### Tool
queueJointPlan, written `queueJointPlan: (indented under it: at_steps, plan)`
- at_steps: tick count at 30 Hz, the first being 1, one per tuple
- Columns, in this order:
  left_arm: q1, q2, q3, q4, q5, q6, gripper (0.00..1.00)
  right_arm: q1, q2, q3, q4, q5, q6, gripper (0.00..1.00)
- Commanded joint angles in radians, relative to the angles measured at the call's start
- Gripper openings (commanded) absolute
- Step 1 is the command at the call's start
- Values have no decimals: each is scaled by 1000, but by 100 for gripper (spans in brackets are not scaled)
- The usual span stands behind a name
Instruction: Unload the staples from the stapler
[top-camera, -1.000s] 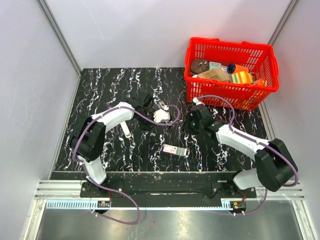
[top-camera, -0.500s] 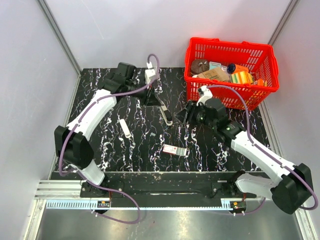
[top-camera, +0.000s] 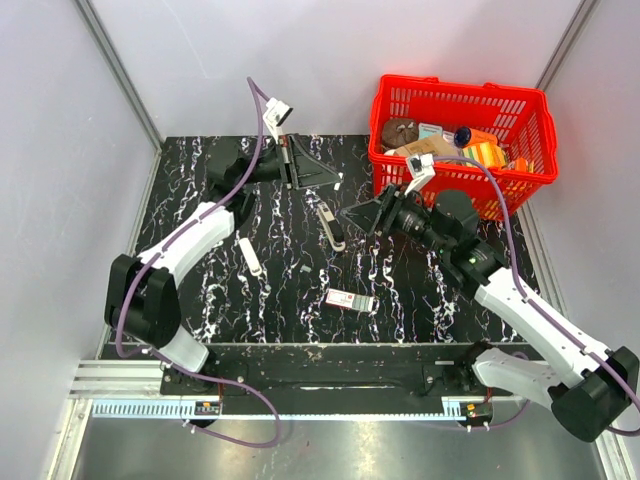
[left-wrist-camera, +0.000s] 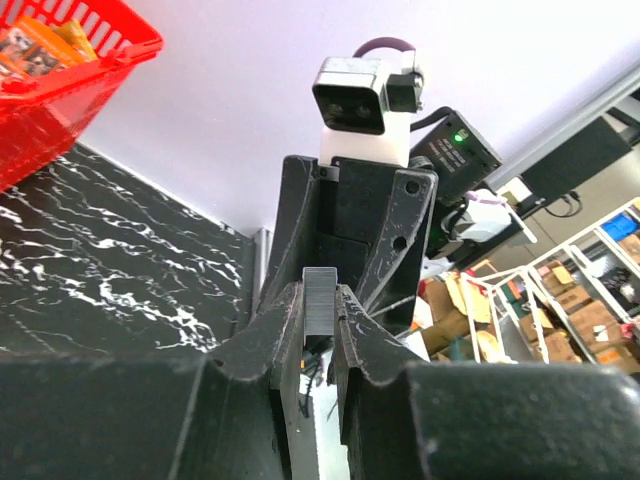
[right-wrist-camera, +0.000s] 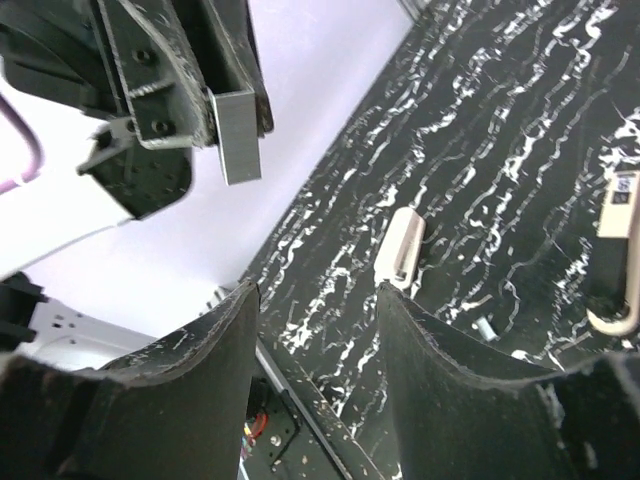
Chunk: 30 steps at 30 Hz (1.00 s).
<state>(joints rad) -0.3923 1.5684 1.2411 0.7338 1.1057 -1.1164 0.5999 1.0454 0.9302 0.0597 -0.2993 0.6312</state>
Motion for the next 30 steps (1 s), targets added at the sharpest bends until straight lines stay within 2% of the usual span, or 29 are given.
queueJointPlan:
  at_steps: [1, 7, 17, 22, 30]
  plan:
    - [1, -45, -43, 255, -4, -201, 6, -3, -25, 25, 130, -66, 61, 57]
    - [-14, -88, -100, 222, -13, -166, 7, -3, -10, 15, 244, -116, 116, 59]
    - [-37, -107, -114, 194, -18, -138, 6, -3, 31, 32, 276, -138, 143, 56]
    - [-45, -107, -121, 179, -15, -125, 6, -5, 36, 28, 295, -135, 151, 51]
    - [-46, -113, -127, 145, -12, -88, 6, -3, 51, 33, 307, -147, 168, 36]
